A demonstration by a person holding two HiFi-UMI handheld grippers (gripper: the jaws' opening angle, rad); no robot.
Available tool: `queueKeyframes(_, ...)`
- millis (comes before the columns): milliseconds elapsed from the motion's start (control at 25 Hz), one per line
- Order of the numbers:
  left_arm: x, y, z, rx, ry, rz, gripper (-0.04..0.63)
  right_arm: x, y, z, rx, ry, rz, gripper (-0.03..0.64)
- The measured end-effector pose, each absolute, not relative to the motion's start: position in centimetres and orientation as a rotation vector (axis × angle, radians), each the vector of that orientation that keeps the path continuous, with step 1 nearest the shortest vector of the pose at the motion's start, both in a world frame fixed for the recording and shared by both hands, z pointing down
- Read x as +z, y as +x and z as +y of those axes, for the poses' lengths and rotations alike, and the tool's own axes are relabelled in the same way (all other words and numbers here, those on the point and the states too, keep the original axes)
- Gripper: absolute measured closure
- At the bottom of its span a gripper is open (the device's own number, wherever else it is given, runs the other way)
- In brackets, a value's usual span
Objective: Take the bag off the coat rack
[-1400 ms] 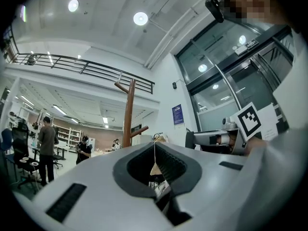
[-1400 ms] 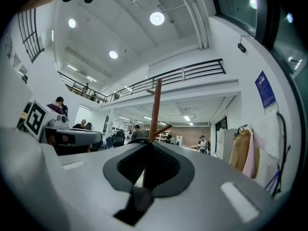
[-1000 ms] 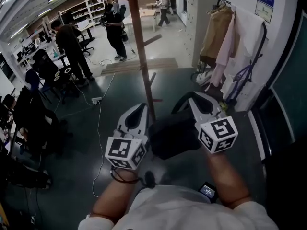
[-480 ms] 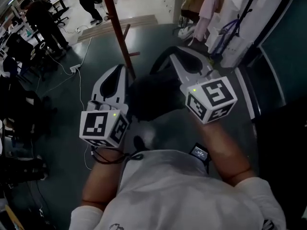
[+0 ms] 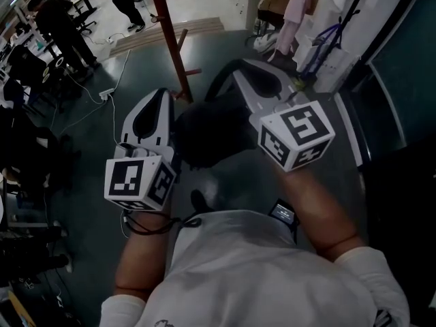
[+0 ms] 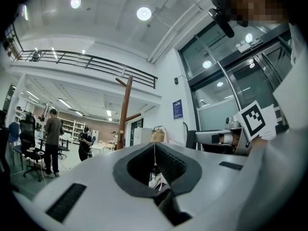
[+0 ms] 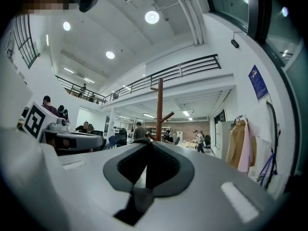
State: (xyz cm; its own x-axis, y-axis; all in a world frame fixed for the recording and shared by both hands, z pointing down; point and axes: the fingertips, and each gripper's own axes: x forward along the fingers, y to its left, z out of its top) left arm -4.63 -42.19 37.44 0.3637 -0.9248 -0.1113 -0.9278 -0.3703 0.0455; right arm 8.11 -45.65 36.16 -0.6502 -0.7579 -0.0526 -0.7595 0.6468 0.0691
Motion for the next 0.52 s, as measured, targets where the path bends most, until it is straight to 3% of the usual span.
queueKeyframes(520,37.2,-5.9,-41.3,0.189,-2.573,1.759,0.588,35.7,6.6,-44.7,0.131,-1.282,2.846,0.589)
